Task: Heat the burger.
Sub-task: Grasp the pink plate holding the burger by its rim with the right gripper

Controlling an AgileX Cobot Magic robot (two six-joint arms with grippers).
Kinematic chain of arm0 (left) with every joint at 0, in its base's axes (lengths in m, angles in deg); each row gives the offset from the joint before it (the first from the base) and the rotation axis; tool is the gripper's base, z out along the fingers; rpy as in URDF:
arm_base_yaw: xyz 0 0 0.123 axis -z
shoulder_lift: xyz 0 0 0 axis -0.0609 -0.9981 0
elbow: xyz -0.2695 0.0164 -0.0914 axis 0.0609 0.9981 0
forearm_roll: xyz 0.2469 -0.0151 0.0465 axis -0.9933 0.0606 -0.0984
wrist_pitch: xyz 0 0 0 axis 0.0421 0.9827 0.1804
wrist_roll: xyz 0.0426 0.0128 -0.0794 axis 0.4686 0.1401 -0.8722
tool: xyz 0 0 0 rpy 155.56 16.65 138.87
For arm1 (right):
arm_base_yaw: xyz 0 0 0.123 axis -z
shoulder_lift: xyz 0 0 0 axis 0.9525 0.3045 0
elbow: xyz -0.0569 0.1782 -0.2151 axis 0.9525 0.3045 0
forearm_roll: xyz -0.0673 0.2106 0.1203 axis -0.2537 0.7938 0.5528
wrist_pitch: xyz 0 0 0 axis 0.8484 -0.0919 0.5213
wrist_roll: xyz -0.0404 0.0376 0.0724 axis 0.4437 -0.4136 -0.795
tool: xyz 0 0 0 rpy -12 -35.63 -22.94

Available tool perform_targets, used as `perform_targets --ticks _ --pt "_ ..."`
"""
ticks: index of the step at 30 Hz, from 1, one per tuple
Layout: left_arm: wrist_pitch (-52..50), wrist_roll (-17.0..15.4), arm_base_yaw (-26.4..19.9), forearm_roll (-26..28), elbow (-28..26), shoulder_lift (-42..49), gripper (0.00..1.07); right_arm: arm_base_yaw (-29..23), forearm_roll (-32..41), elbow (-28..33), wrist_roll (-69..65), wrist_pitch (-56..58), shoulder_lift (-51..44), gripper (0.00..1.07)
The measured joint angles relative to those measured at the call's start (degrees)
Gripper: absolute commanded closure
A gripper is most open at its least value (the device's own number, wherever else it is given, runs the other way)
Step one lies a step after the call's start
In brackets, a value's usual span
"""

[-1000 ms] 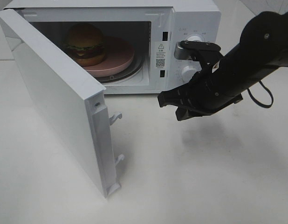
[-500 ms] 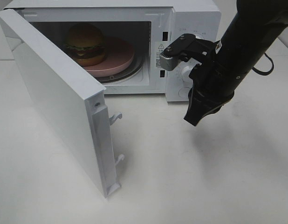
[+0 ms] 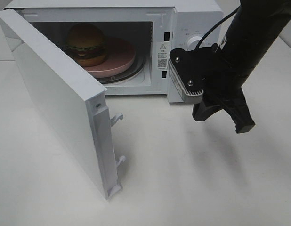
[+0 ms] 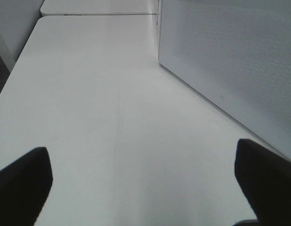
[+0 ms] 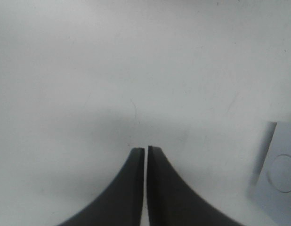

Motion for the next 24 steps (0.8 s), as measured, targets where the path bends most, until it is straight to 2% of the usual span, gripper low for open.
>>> perform_targets --ticks 2,3,4,5,6,7,8,9,10,11,13,19,24 --pt "0.0 0.0 0.0 0.0 0.0 0.0 0.09 0.0 -1.1 0.0 2.5 -0.7 -0.2 0.84" --pt "0.0 0.0 0.0 0.0 0.0 0.0 0.09 0.0 -1.1 0.0 2.5 -0.7 -0.2 0.84" --pt "0.0 0.0 0.0 0.0 0.0 0.0 0.09 0.0 -1.7 0.0 3.0 -1.7 -0.3 0.71" --pt "0.0 0.0 0.0 0.0 0.0 0.0 0.09 0.0 -1.7 0.0 3.0 -1.7 -0.3 0.71" --pt "0.0 0.0 0.0 0.0 0.0 0.0 0.09 0.0 -1.8 0.0 3.0 -2.3 -0.3 0.64" --pt "0.0 0.0 0.0 0.0 0.0 0.0 0.09 0.0 -1.9 0.0 3.0 -3.7 -0.3 0.50" --pt "0.0 0.0 0.0 0.0 0.0 0.0 0.09 0.0 -1.9 0.0 3.0 -3.7 -0.3 0.50" --pt "0.0 0.0 0.0 0.0 0.0 0.0 0.09 0.0 -1.9 0.0 3.0 -4.5 -0.3 0.44" --pt "0.0 0.0 0.0 0.0 0.0 0.0 0.09 0.0 -2.1 0.0 2.9 -6.0 -0.3 0.30" --pt "0.0 0.0 0.0 0.0 0.0 0.0 0.09 0.0 -2.1 0.0 2.9 -6.0 -0.3 0.30" --pt "0.0 0.0 0.0 0.0 0.0 0.0 0.09 -0.8 -3.0 0.0 1.7 -7.3 -0.3 0.19" --pt "0.0 0.0 0.0 0.0 0.0 0.0 0.09 -4.0 -4.8 0.0 -0.1 -11.5 -0.3 0.19" --pt "0.0 0.0 0.0 0.0 0.0 0.0 0.09 -4.4 -5.8 0.0 -0.2 -14.3 -0.3 0.19"
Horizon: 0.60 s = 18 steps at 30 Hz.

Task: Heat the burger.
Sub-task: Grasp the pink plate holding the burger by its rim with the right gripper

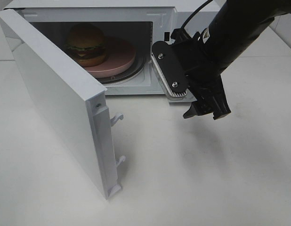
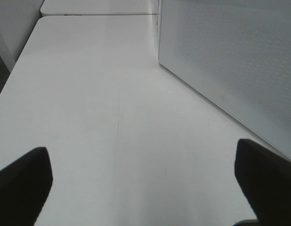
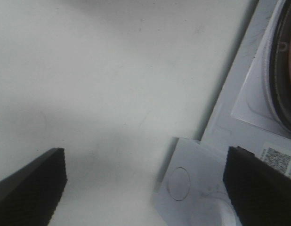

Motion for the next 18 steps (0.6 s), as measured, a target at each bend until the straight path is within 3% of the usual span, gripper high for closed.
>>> perform_targets --ticks 11,18 --pt "0.0 0.0 0.0 0.0 0.0 0.0 0.09 -2.1 -3.3 0.0 -1.6 -7.2 0.0 0.20" --pt "0.0 0.0 0.0 0.0 0.0 0.0 0.09 -2.5 -4.4 -4.1 -3.5 -8.7 2.9 0.21"
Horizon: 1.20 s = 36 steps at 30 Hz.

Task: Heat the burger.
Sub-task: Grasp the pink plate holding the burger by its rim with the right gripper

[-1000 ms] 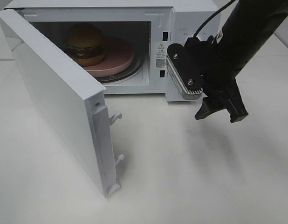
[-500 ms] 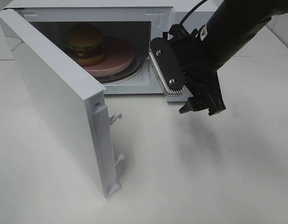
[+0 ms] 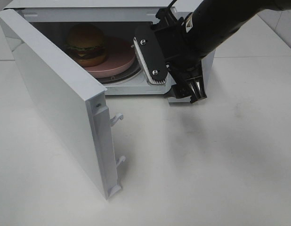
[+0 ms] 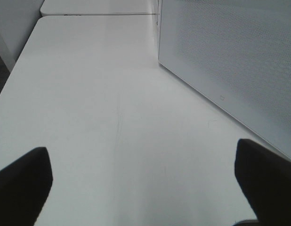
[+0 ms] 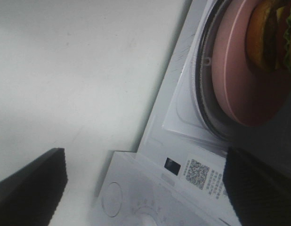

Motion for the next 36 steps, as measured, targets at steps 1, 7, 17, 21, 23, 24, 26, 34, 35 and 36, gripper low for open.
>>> perform_targets --ticks 1,7,17,21,23,24,26,34,35,36 --pt "0.0 0.0 0.0 0.0 0.0 0.0 0.09 0.0 0.0 0.0 0.0 0.0 0.0 0.21" --pt "0.0 0.0 0.0 0.0 0.0 0.0 0.09 0.0 0.0 -3.2 -0.7 -0.2 3.8 0.22" --pt "0.0 0.0 0.0 0.0 0.0 0.0 0.09 -0.8 0.0 -9.9 -0.9 -0.5 10.0 0.22" --pt "0.0 0.0 0.0 0.0 0.0 0.0 0.09 -0.8 0.0 -11.7 -0.9 -0.5 12.0 0.23" --pt "0.0 0.0 0.0 0.0 0.0 0.0 0.09 -1.1 -0.3 -13.6 -1.0 -0.5 13.9 0.23" --pt "0.0 0.0 0.0 0.0 0.0 0.0 0.09 -1.1 -0.3 -13.6 -1.0 -0.5 13.9 0.23" --pt "0.0 0.0 0.0 0.0 0.0 0.0 0.09 -1.6 0.0 -16.1 -1.4 -0.6 16.2 0.24" --pt "0.0 0.0 0.0 0.0 0.0 0.0 0.09 -1.9 0.0 -20.5 -4.0 -1.8 20.9 0.24" --pt "0.0 0.0 0.0 0.0 0.0 0.0 0.09 -1.9 0.0 -21.3 -4.1 -1.9 22.0 0.25" --pt "0.0 0.0 0.0 0.0 0.0 0.0 0.09 -1.9 0.0 -21.3 -4.1 -1.9 22.0 0.25"
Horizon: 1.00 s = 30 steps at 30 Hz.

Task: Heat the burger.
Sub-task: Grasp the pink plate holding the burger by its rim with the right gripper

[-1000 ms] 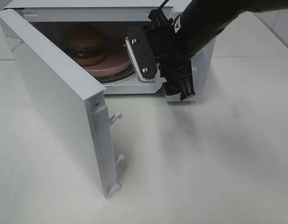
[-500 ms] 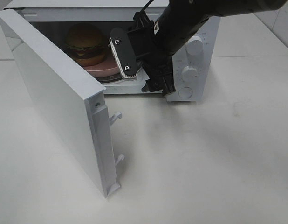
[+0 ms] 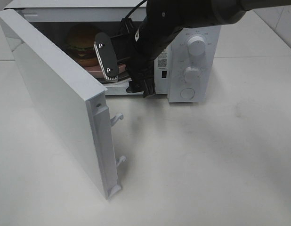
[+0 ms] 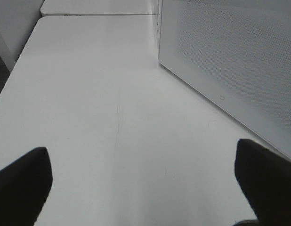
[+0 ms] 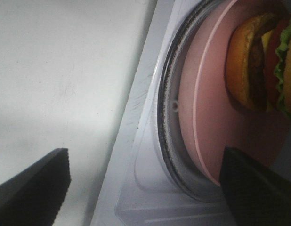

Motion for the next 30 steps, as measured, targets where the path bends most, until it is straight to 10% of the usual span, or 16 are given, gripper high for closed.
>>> perform_targets --ticks 30 --pt "0.0 0.0 0.0 0.0 0.0 0.0 0.09 0.0 -0.5 -17.9 -0.3 5.2 14.3 0.28"
